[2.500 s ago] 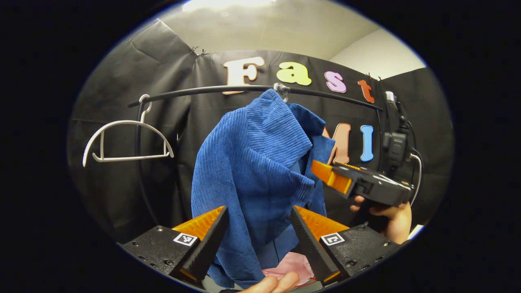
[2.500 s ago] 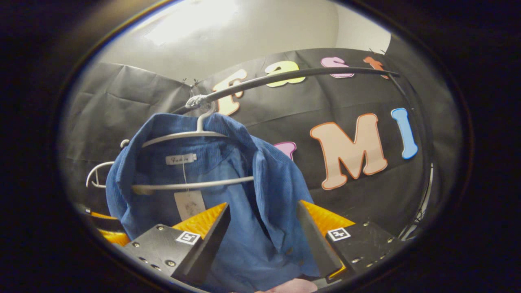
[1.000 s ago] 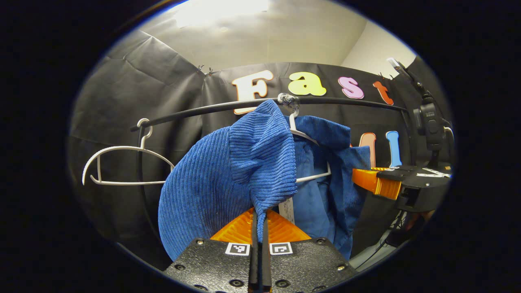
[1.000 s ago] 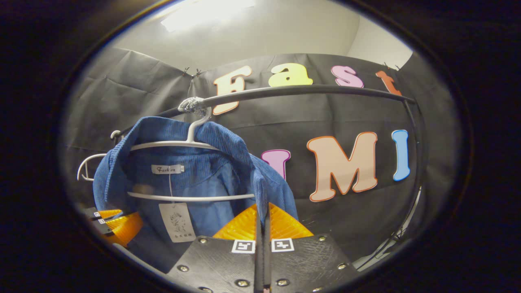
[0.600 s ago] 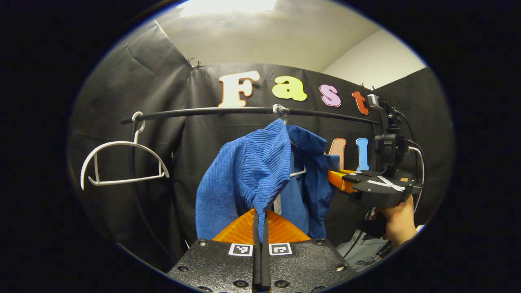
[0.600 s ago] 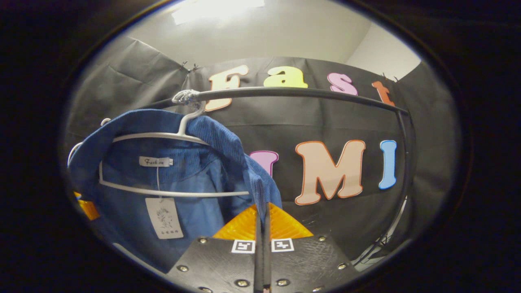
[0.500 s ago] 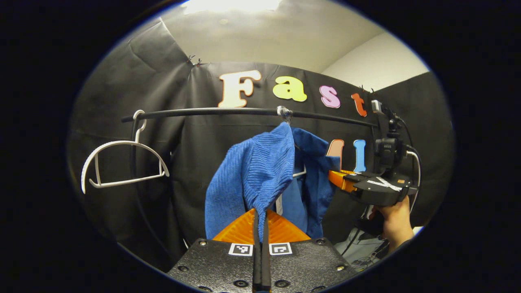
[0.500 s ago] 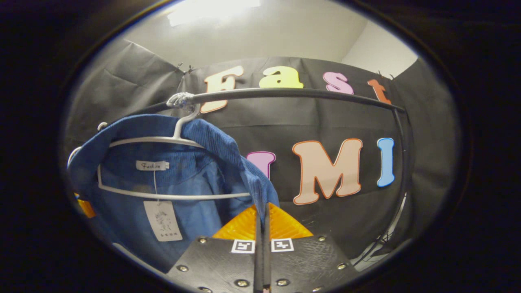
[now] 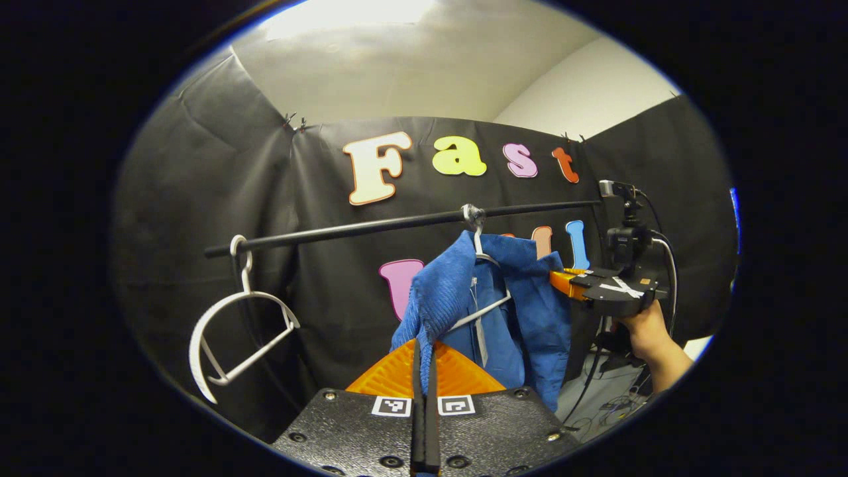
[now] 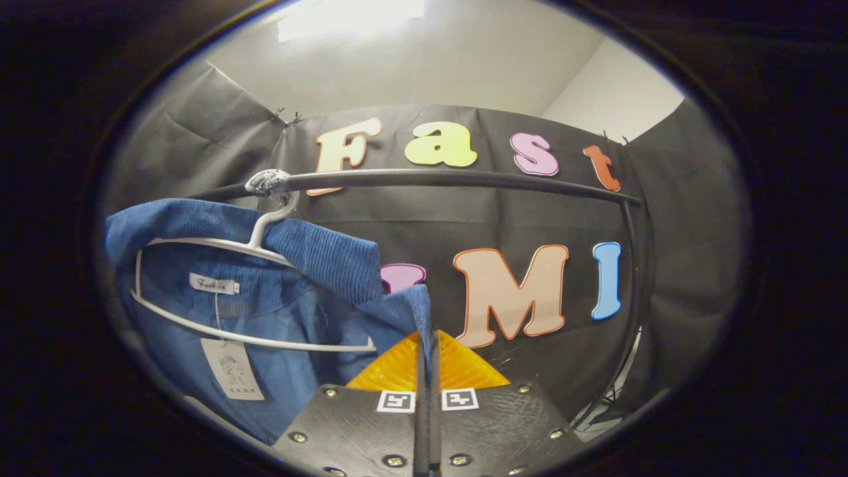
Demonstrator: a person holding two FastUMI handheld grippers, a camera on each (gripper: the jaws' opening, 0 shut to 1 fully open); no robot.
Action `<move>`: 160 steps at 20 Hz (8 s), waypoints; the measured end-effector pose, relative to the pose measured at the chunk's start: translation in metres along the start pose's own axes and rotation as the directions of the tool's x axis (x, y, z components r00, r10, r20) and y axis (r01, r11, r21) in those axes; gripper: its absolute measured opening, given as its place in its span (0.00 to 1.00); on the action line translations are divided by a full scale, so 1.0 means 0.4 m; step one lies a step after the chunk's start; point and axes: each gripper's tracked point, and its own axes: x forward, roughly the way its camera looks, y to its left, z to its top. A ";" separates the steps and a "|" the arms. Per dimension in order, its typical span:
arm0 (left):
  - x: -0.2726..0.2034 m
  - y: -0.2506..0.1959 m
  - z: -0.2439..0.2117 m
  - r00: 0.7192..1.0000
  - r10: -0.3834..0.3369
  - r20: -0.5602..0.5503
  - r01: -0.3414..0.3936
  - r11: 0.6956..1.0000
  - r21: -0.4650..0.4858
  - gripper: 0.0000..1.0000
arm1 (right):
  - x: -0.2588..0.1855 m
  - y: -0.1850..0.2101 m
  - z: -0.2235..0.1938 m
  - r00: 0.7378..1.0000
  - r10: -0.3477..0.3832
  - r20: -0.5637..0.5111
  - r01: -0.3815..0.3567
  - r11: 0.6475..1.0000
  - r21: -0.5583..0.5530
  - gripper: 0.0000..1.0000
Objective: Grasp the clothes on the hanger with both hands and then place them into the laundry hamper below.
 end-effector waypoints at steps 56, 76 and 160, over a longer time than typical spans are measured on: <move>0.171 -0.053 -0.221 1.000 -0.001 -0.001 0.001 0.990 -0.142 0.00 | -0.106 0.137 -0.495 0.957 0.055 -0.285 -0.017 0.991 0.136 0.01; 0.287 -0.328 -0.215 0.998 -0.026 0.049 0.034 0.984 -0.175 0.01 | -0.247 0.010 -0.470 0.955 -0.018 -0.296 0.048 0.994 0.094 0.01; -0.001 -0.403 -0.281 0.991 0.136 0.006 -0.132 0.971 -0.198 0.99 | -0.692 -0.216 -0.273 0.997 -0.002 -0.083 0.008 0.997 0.081 0.94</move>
